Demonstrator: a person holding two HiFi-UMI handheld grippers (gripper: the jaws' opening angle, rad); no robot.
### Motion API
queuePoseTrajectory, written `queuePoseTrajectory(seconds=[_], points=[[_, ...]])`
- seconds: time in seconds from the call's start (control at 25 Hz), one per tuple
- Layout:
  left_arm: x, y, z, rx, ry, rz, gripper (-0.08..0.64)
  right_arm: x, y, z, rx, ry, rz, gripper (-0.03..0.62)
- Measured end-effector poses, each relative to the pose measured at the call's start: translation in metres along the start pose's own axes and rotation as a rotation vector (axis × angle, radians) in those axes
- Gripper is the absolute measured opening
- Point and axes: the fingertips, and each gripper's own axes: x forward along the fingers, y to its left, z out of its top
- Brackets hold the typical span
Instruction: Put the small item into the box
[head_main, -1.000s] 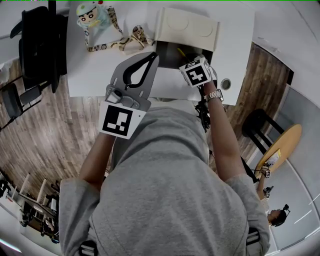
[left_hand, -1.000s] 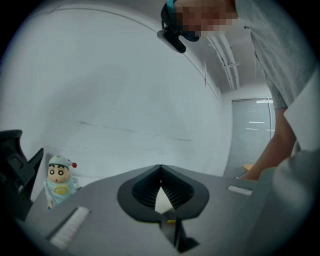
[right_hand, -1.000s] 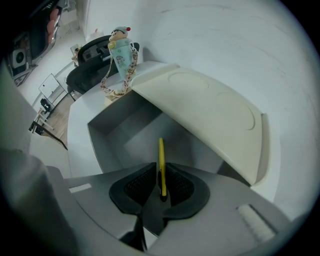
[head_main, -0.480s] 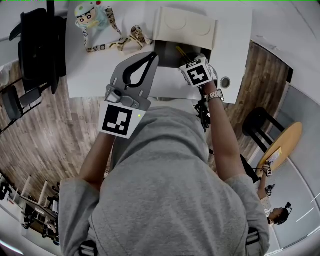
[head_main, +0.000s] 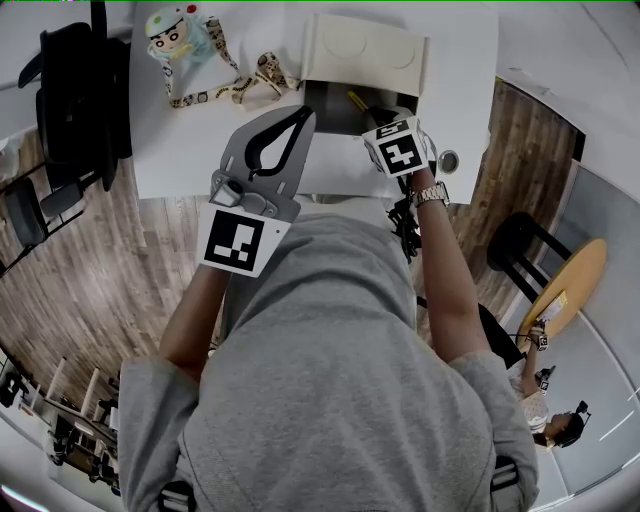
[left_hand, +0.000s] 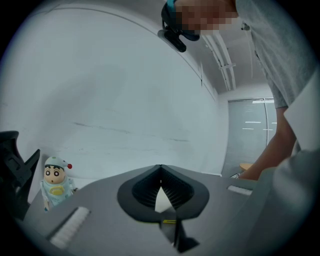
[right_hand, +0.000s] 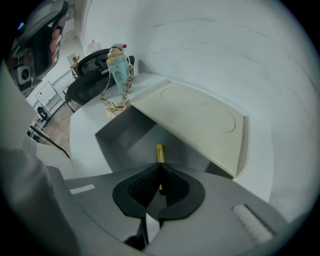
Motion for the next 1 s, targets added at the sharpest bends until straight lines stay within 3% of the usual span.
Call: queuePoseTrajectory(seconds=[0.4,1.0], points=[[-0.003,-0.012,0.004,0.019,-0.01,-0.016,0.003,-0.025,0.008,0.009,0.059,-0.094,0.027,0.015],[-0.02,-0.038,0.005,0.034,-0.018,-0.03,0.003,-0.116,0.002,0.051,0.18,-0.427,0.033,0.015]])
